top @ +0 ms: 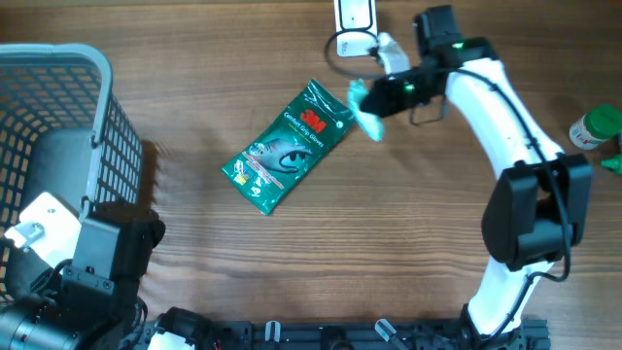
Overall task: Scan the item barcode
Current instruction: 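Lift the wipe pack and hold it under the white scanner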
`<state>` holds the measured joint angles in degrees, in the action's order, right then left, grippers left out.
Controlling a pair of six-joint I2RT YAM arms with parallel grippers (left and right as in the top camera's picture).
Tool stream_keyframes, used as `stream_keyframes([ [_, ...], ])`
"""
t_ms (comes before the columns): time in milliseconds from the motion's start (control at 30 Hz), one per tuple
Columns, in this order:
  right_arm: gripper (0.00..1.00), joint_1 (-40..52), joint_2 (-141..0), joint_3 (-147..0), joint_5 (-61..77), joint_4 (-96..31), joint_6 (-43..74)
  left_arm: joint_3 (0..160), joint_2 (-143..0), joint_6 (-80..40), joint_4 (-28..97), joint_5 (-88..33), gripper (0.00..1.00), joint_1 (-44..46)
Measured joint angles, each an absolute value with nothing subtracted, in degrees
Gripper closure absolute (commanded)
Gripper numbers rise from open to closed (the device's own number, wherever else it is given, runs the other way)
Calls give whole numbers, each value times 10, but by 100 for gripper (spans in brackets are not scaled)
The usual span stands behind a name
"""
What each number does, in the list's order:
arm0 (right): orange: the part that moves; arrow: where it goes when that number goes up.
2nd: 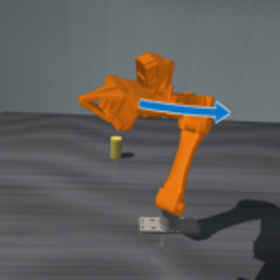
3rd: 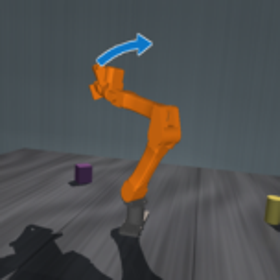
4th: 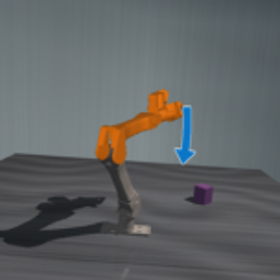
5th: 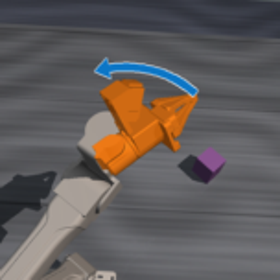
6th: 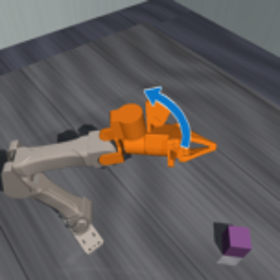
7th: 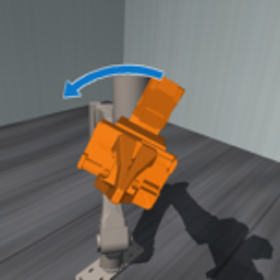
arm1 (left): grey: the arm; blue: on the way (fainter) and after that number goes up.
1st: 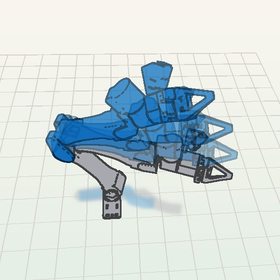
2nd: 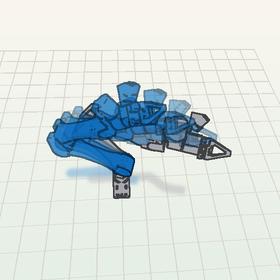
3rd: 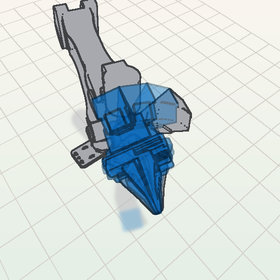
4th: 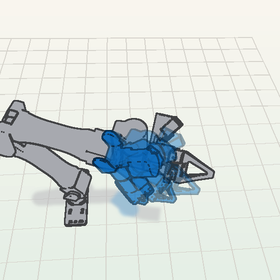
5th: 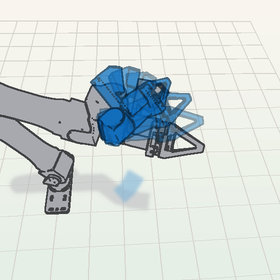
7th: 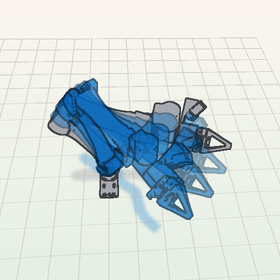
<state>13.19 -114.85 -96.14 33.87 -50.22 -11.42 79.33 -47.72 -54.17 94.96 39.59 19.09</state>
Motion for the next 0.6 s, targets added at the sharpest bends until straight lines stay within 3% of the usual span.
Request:
stream_keyframes([
  [133,96,184,-1148,-960,255,-348,-133,793,-477,-542,950,396,0,191],
  [433,96,187,-1217,-963,50,56,-145,793,-478,-542,950,396,0,191],
  [600,96,177,-1343,-1014,24,112,-137,793,-478,-542,950,396,0,191],
])
